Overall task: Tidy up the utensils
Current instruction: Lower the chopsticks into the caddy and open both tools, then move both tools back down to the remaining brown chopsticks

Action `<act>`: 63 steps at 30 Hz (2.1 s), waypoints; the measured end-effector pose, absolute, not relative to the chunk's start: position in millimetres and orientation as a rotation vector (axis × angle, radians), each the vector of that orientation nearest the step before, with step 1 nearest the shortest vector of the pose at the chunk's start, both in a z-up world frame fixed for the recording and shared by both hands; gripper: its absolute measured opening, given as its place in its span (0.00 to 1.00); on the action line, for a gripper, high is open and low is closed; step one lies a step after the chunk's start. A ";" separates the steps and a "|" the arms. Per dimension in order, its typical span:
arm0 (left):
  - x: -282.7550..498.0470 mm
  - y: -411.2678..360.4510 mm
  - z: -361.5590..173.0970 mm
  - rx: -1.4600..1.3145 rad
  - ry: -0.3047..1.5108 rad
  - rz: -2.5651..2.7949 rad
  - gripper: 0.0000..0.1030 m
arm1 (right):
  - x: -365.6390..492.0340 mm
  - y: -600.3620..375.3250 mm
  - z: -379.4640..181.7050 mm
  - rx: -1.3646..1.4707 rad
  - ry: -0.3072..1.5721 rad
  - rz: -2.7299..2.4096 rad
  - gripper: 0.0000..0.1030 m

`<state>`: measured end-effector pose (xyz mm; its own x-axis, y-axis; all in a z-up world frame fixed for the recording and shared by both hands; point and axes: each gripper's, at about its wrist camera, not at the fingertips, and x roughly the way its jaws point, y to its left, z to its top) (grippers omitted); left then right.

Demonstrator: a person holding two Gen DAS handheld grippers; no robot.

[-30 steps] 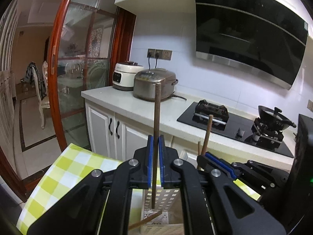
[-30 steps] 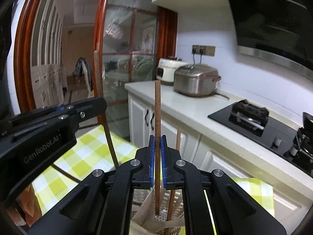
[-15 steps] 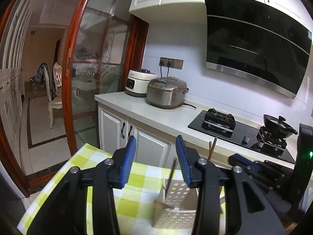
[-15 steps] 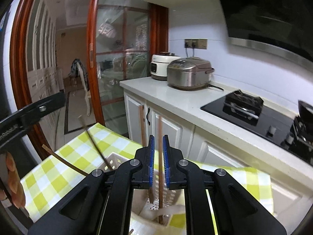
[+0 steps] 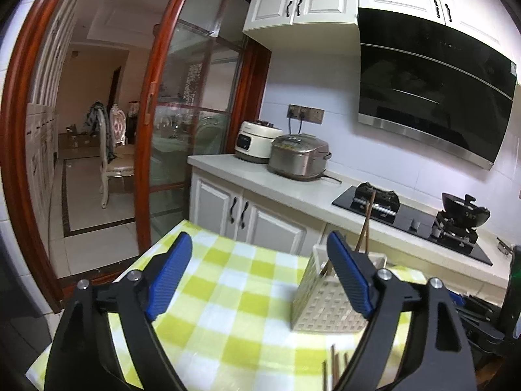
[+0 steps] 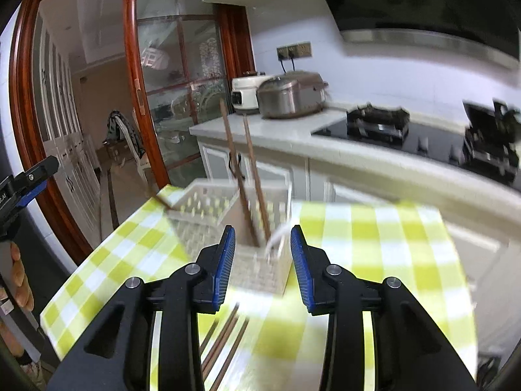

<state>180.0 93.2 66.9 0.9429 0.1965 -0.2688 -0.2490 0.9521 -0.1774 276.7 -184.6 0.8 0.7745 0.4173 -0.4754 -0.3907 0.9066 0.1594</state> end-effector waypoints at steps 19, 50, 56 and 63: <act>141.3 73.0 -51.7 -0.141 0.505 0.148 0.93 | 226.3 -177.7 -101.8 0.089 0.738 0.407 0.34; 167.5 53.2 -97.2 -0.031 0.616 0.048 0.93 | 254.7 -123.4 -129.0 -0.028 0.865 0.321 0.21; 168.8 54.7 -98.2 -0.027 0.625 0.034 0.93 | 261.7 -110.9 -129.3 -0.083 0.868 0.293 0.19; 173.0 51.7 -103.3 -0.021 0.655 0.019 0.93 | 261.4 -106.3 -130.0 -0.140 0.859 0.286 0.08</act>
